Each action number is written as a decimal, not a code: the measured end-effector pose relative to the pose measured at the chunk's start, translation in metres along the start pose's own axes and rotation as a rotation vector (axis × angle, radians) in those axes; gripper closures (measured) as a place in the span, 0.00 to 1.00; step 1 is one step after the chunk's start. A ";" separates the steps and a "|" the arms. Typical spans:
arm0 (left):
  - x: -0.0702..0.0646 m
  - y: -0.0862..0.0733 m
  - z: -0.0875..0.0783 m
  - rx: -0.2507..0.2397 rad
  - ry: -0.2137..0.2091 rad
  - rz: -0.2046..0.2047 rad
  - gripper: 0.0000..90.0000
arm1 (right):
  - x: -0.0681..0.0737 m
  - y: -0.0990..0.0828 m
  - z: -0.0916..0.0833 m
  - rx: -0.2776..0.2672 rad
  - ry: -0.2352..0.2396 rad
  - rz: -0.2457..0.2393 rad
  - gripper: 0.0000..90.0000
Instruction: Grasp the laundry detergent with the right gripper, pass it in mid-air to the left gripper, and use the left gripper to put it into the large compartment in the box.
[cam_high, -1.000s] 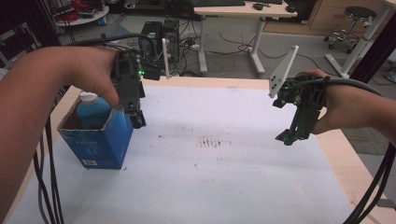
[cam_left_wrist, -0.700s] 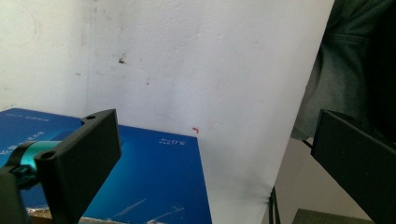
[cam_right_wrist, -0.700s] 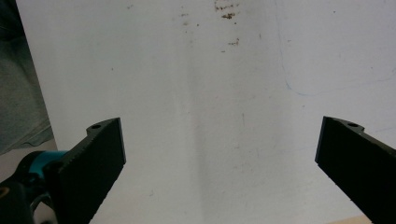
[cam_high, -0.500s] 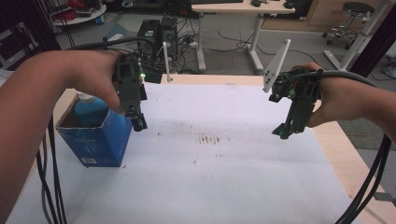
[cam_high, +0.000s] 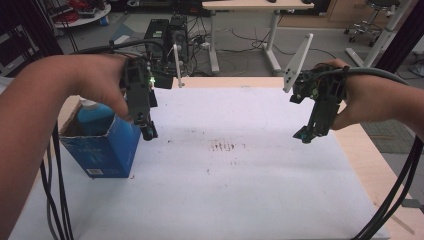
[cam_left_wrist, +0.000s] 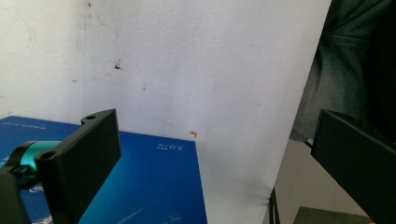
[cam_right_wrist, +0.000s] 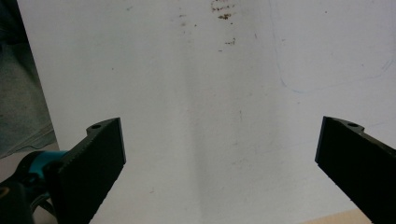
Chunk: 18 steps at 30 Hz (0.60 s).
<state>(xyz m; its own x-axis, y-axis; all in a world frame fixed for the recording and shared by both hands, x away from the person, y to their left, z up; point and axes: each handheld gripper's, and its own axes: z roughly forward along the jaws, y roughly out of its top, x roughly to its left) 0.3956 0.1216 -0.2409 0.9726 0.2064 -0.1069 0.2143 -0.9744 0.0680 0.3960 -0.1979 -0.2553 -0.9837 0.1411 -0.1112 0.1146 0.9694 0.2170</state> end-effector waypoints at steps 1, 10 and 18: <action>0.000 0.000 0.000 0.000 -0.001 -0.001 0.02 | 0.000 0.000 0.000 -0.003 0.000 0.000 0.01; 0.002 0.003 0.001 0.006 0.004 -0.001 0.02 | -0.003 0.001 0.004 0.006 0.006 -0.004 0.01; 0.005 0.003 0.001 0.008 0.007 -0.002 0.02 | -0.005 0.001 0.005 0.006 0.009 -0.005 0.01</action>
<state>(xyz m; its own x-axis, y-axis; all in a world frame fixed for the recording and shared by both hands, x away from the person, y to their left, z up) 0.4009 0.1191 -0.2426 0.9728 0.2086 -0.1005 0.2152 -0.9747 0.0599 0.4014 -0.1964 -0.2592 -0.9855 0.1344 -0.1034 0.1104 0.9714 0.2104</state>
